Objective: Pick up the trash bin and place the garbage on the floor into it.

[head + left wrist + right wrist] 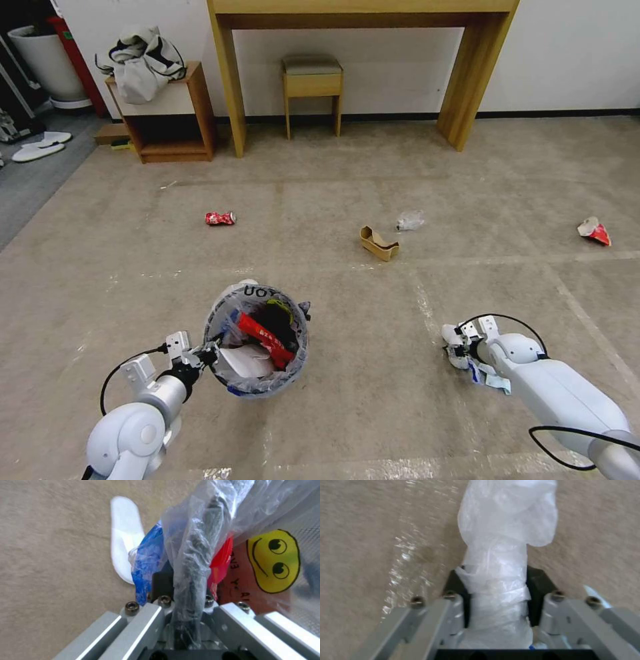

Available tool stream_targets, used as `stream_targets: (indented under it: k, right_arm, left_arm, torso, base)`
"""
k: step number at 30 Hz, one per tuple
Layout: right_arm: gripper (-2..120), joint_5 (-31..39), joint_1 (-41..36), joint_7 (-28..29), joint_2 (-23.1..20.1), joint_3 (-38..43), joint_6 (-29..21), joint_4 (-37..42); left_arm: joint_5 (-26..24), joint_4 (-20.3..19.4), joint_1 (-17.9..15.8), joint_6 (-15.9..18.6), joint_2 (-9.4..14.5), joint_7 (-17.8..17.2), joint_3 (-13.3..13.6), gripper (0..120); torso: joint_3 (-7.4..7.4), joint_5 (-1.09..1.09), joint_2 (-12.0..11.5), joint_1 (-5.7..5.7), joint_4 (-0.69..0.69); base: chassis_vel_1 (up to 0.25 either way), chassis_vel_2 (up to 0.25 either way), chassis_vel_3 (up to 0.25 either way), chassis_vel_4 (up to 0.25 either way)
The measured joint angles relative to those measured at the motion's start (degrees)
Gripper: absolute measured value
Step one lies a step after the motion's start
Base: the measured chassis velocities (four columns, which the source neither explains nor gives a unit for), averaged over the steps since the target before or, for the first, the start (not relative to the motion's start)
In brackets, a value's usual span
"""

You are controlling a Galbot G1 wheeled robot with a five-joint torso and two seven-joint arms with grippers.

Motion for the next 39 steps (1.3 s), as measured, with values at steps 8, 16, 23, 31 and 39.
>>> stream_targets:
  k: [8,16,23,31,39]
  right_arm:
    - [1,3.1,-3.8,0.7,-3.0,4.4,-0.2,6.9]
    - [0,12.5,-13.2,3.4,-11.7,11.3,0.8,25.5]
    - [0,14.7,-17.0,6.5,-14.0,17.5,2.4,35.0]
    - [0,16.1,-18.6,7.9,-13.7,24.6,6.7,46.1]
    - [0,21.9,-22.0,1.9,-12.3,28.3,18.8,58.7]
  left_arm:
    - [0.0,-0.4,-0.1,0.3,0.4,0.2,0.3,0]
    - [-0.6,-0.7,-0.2,0.6,1.5,0.2,0.5,0]
    - [-0.5,-0.6,0.2,0.6,1.5,0.8,-0.1,0]
    - [-0.4,-1.1,0.5,0.6,1.5,0.8,-0.3,0]
    - [-1.8,-2.1,0.7,2.2,2.9,0.2,0.4,0]
  torso:
    - [0.00,0.09,0.0,0.00,0.07]
    - [0.00,0.07,0.0,0.00,0.06]
    - [0.00,0.08,0.0,0.00,0.05]
    - [0.00,0.07,0.0,0.00,0.05]
    - [0.00,0.08,0.0,0.00,0.05]
  base:
    - [0.000,0.000,0.000,0.000]
    - [0.000,0.000,0.000,0.000]
    - [0.000,0.000,0.000,0.000]
    - [0.000,0.000,0.000,0.000]
    - [0.000,0.000,0.000,0.000]
